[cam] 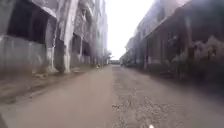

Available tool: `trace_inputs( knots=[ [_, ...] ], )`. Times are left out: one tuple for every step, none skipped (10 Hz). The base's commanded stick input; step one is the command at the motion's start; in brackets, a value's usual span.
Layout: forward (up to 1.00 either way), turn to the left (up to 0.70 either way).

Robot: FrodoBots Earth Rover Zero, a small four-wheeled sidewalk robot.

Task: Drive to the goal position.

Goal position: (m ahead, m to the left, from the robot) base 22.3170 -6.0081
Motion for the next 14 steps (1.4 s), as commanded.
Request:
trace_inputs(
  knots=[
    [0.7,0.0],
    [0.7,0.0],
    [0.7,0.0],
    [0.7,0.0],
    [0.7,0.0],
    [0.7,0.0],
    [0.7,0.0],
    [0.7,0.0],
    [0.7,0.0],
    [0.7,-0.1],
    [0.7,-0.25],
    [0.7,-0.15],
    [0.7,0.0],
    [0.7,0.0]
  ],
)
